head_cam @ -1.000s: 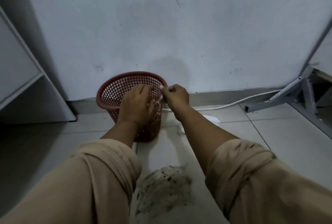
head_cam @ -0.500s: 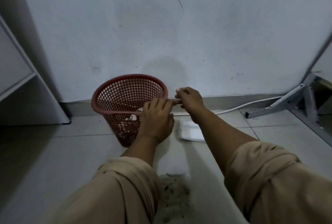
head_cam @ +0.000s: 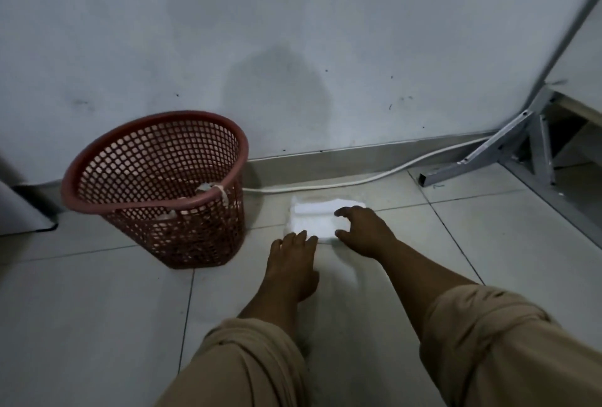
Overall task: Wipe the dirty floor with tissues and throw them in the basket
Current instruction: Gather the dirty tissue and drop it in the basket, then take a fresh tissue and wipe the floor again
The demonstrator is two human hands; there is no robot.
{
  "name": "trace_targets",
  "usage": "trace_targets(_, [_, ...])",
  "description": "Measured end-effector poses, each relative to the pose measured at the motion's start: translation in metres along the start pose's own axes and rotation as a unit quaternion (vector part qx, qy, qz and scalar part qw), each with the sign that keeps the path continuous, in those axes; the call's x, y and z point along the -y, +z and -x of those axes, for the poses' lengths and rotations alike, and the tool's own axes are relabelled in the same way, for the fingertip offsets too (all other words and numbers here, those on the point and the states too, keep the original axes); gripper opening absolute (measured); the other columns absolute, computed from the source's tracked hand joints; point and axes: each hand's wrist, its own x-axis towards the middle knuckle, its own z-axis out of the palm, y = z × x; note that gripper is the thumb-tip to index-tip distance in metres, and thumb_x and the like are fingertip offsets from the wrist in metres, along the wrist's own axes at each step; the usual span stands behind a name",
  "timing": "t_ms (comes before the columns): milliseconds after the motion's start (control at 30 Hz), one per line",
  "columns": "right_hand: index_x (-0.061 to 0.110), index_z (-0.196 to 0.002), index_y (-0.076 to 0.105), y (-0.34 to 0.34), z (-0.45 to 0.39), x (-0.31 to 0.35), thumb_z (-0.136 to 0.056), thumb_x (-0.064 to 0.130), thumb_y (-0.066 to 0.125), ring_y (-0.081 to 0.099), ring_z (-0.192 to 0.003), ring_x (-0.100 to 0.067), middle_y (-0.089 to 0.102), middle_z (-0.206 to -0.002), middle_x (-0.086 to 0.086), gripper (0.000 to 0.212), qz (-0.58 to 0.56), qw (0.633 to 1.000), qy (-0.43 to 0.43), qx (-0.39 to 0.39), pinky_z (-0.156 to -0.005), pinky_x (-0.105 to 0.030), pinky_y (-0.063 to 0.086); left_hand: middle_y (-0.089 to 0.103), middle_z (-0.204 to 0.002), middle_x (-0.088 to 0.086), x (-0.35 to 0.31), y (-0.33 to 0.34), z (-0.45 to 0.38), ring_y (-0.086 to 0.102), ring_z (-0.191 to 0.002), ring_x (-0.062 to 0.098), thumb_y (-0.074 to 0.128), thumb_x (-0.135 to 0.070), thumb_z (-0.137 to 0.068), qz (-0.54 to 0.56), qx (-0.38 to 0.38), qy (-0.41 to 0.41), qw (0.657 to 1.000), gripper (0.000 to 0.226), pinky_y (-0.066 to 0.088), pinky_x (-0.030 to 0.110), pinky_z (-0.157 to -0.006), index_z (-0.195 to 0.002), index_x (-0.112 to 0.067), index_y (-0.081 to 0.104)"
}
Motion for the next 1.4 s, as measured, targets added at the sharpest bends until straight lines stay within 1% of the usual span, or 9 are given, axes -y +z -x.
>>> trace_targets(233, [0.023, -0.153, 0.025, 0.047, -0.012, -0.015, -0.096, 0.023, 0.049, 0.018, -0.147, -0.023, 0.014, -0.163, -0.005, 0.061, 0.146, 0.983, -0.105, 0.035, -0.113, -0.039, 0.031, -0.009, -0.164, 0.008, 0.013, 0.039, -0.018, -0.004, -0.151, 0.03, 0.058, -0.046, -0.089, -0.009, 0.029, -0.01, 0.999, 0.09, 0.005, 0.048, -0.12, -0.155, -0.022, 0.002])
trace_targets(333, [0.02, -0.151, 0.026, 0.057, -0.017, -0.014, -0.097, 0.025, 0.045, 0.039, -0.134, -0.029, 0.039, -0.15, -0.011, 0.058, 0.184, 0.978, -0.097, -0.002, -0.103, -0.041, 0.036, -0.01, -0.164, 0.007, 0.018, 0.051, -0.021, -0.004, -0.151, 0.029, 0.058, -0.048, -0.088, -0.001, 0.018, 0.0, 1.0, 0.092, 0.004, 0.048, -0.12, -0.155, -0.022, 0.001])
trace_targets(467, [0.013, -0.138, 0.046, 0.061, -0.026, -0.006, -0.09, 0.021, 0.056, 0.05, -0.118, -0.033, 0.051, -0.134, -0.013, 0.049, 0.166, 0.964, -0.127, -0.165, -0.087, -0.04, 0.042, -0.01, -0.164, 0.006, 0.019, 0.062, -0.022, -0.005, -0.151, 0.028, 0.057, -0.048, -0.089, 0.011, 0.014, 0.02, 1.0, 0.09, 0.002, 0.047, -0.12, -0.155, -0.021, 0.002])
trace_targets(533, [0.012, -0.146, 0.038, 0.062, -0.034, -0.004, -0.09, 0.018, 0.057, 0.043, -0.131, -0.034, 0.045, -0.144, -0.014, 0.06, 0.154, 0.962, -0.12, -0.193, -0.1, -0.047, 0.038, -0.007, -0.164, 0.005, 0.018, 0.066, -0.023, -0.003, -0.151, 0.028, 0.056, -0.05, -0.089, 0.019, 0.006, 0.024, 1.0, 0.088, 0.004, 0.047, -0.12, -0.155, -0.023, 0.004])
trace_targets(633, [0.019, -0.154, 0.019, 0.065, -0.043, -0.007, -0.098, 0.026, 0.047, 0.03, -0.14, -0.029, 0.039, -0.15, -0.007, 0.063, 0.189, 0.969, -0.067, -0.147, -0.115, -0.059, 0.009, -0.001, -0.165, 0.003, 0.016, 0.067, -0.026, 0.003, -0.151, 0.027, 0.045, -0.062, -0.09, 0.036, -0.009, 0.014, 0.999, 0.083, 0.009, 0.047, -0.12, -0.155, -0.025, 0.008])
trace_targets(733, [0.021, -0.136, 0.048, 0.065, -0.043, -0.011, -0.098, 0.03, 0.048, 0.043, -0.126, -0.031, 0.055, -0.129, -0.008, 0.039, 0.234, 0.959, -0.049, -0.15, -0.114, -0.061, 0.005, 0.0, -0.165, 0.003, 0.014, 0.066, -0.029, 0.002, -0.151, 0.025, 0.035, -0.066, -0.092, 0.045, -0.007, 0.01, 0.999, 0.081, 0.008, 0.045, -0.12, -0.155, -0.026, 0.004])
trace_targets(833, [0.02, -0.112, 0.063, 0.059, -0.046, -0.006, -0.097, 0.029, 0.05, 0.051, -0.115, -0.029, 0.062, -0.115, -0.005, 0.022, 0.198, 0.96, -0.056, -0.188, -0.109, -0.052, 0.02, -0.001, -0.165, 0.004, 0.008, 0.066, -0.032, 0.003, -0.151, 0.027, 0.033, -0.069, -0.091, 0.079, 0.006, -0.002, 0.997, 0.08, 0.01, 0.048, -0.119, -0.155, -0.032, 0.001])
trace_targets(1033, [0.012, -0.104, 0.065, 0.025, -0.062, 0.018, -0.1, 0.027, 0.048, 0.057, -0.092, -0.028, 0.059, -0.102, -0.01, 0.023, 0.002, 0.968, -0.079, -0.238, -0.077, -0.038, 0.044, -0.011, -0.164, 0.006, 0.0, 0.071, -0.038, -0.002, -0.15, 0.033, 0.036, -0.071, -0.089, 0.06, 0.049, -0.026, 0.997, 0.084, 0.011, 0.053, -0.118, -0.155, -0.031, 0.003])
trace_targets(1400, [0.011, -0.1, 0.063, -0.04, -0.049, 0.057, -0.1, 0.027, 0.049, 0.054, -0.072, -0.022, 0.054, -0.102, -0.008, 0.021, -0.07, 0.918, -0.12, -0.371, -0.062, -0.026, 0.036, -0.015, -0.163, 0.007, -0.005, 0.056, -0.038, -0.004, -0.15, 0.032, 0.033, -0.071, -0.09, 0.051, 0.076, -0.029, 0.995, 0.083, 0.009, 0.052, -0.118, -0.155, -0.028, 0.005])
